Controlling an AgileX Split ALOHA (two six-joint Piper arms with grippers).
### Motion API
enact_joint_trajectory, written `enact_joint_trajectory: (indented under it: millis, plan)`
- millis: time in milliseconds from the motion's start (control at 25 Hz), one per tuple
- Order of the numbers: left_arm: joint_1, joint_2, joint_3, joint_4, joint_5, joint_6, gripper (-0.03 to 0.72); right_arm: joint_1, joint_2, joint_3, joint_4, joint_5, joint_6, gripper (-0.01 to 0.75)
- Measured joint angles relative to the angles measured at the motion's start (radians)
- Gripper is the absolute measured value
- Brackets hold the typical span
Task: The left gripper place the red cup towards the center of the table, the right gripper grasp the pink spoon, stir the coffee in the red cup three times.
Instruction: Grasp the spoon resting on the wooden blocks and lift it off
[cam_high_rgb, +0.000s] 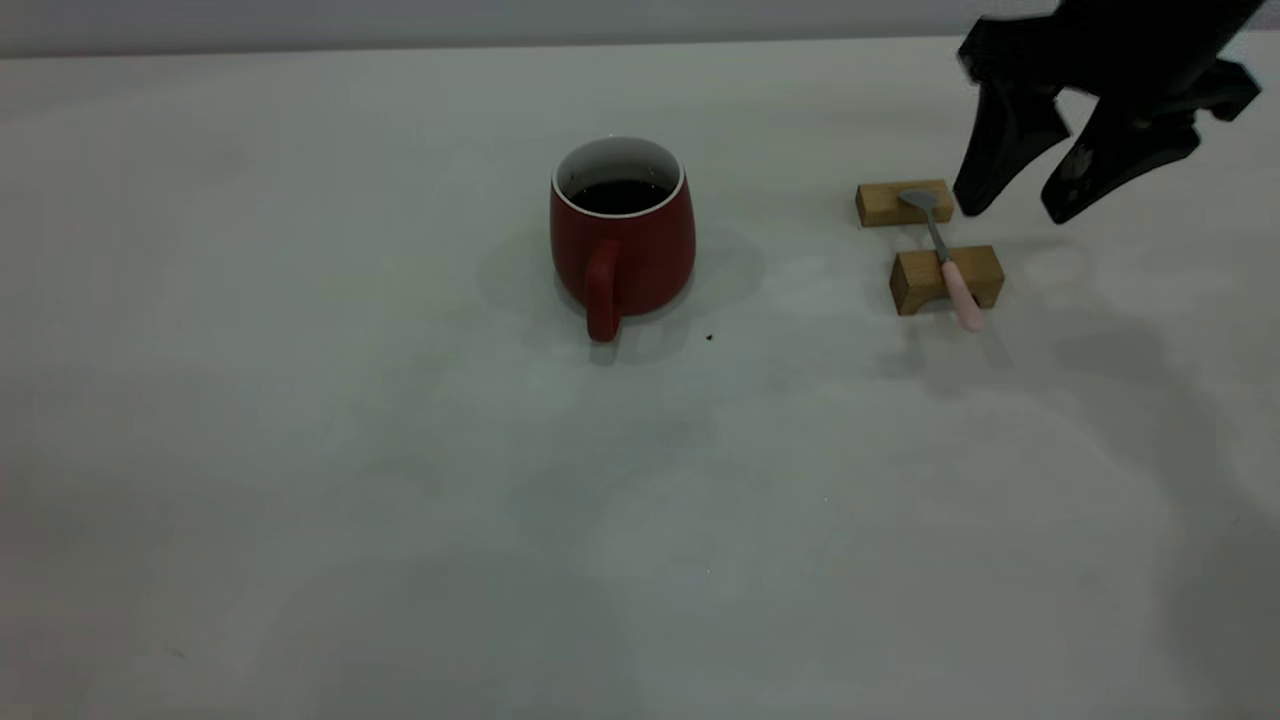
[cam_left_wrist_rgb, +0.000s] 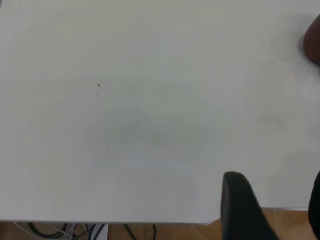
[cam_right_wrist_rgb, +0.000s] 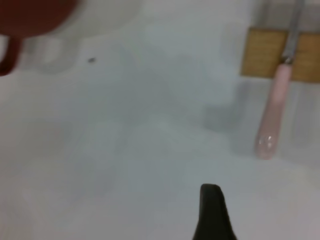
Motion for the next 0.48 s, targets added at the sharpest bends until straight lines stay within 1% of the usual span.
enact_joint_trajectory:
  millis: [120,240,480]
  plan:
    - [0.000,0.000,0.000,0.000,0.000,0.000,0.407,0.020,0.067,-0.057,-0.090,0.006,0.077,0.578]
    - [0.000,0.000,0.000,0.000,0.000,0.000,0.407,0.028,0.129,-0.111,-0.135,0.018,0.148,0.583]
    - [0.000,0.000,0.000,0.000,0.000,0.000,0.407,0.028,0.214,-0.190,-0.150,0.030,0.172,0.583]
